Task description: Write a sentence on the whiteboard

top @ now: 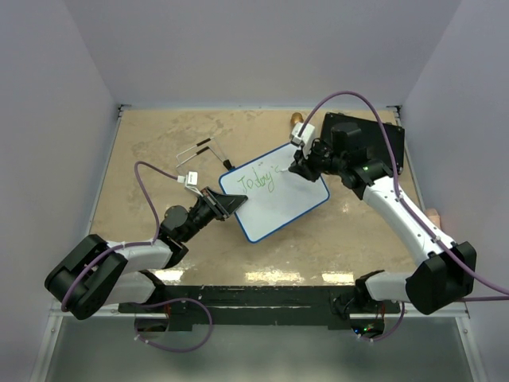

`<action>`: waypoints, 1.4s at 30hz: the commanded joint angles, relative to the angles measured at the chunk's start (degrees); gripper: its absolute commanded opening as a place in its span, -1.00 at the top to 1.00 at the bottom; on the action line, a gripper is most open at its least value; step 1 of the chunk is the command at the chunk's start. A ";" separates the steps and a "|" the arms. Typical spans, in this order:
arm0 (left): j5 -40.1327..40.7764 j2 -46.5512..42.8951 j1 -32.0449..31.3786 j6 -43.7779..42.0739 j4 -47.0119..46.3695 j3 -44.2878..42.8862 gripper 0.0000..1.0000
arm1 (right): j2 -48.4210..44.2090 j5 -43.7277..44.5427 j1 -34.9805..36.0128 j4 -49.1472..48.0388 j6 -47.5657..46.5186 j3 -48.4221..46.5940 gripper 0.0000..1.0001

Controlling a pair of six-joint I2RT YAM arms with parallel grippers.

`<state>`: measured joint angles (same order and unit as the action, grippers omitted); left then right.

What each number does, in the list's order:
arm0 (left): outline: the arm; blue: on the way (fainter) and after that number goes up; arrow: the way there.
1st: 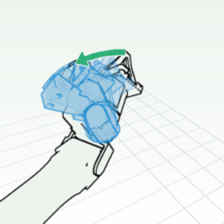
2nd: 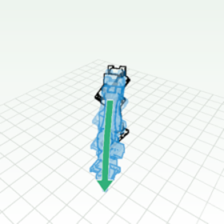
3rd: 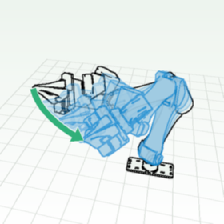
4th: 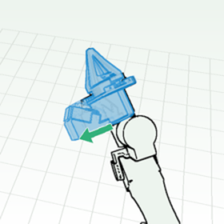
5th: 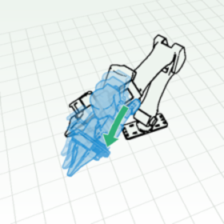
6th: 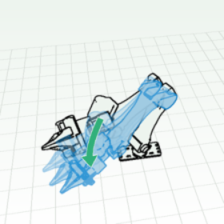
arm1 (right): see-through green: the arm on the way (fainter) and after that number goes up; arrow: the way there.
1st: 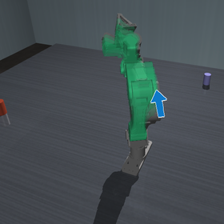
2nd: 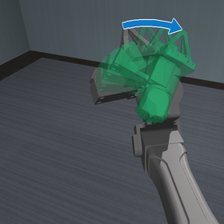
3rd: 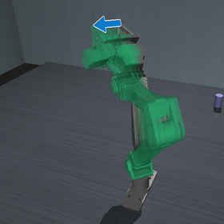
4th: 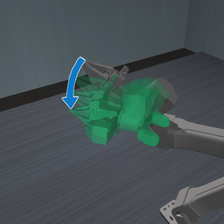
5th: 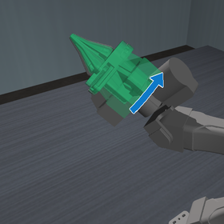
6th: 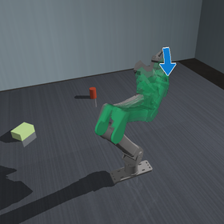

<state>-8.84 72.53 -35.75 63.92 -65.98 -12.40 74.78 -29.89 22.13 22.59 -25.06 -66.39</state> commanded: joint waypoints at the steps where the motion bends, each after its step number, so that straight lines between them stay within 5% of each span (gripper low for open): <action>1: -0.65 -1.78 0.15 1.47 -42.66 -2.71 1.00 | -0.52 0.54 0.19 2.63 -2.53 -1.11 1.00; 12: -0.56 -1.69 0.15 1.47 -42.66 -2.71 1.00 | 0.63 -5.35 0.28 8.08 -6.23 -2.78 1.00; 25: -0.56 -2.22 0.50 1.38 -42.66 -1.75 1.00 | -2.36 -11.06 -1.12 2.72 -0.52 -8.84 1.00; 42: -2.49 -2.92 1.38 1.38 -42.66 -0.87 1.00 | -6.67 -14.40 -9.03 -1.23 -0.25 -2.08 1.00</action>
<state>-10.33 71.75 -34.89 63.94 -66.89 -12.40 70.11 -41.69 13.58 23.86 -25.69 -69.19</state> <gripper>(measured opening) 0.079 0.146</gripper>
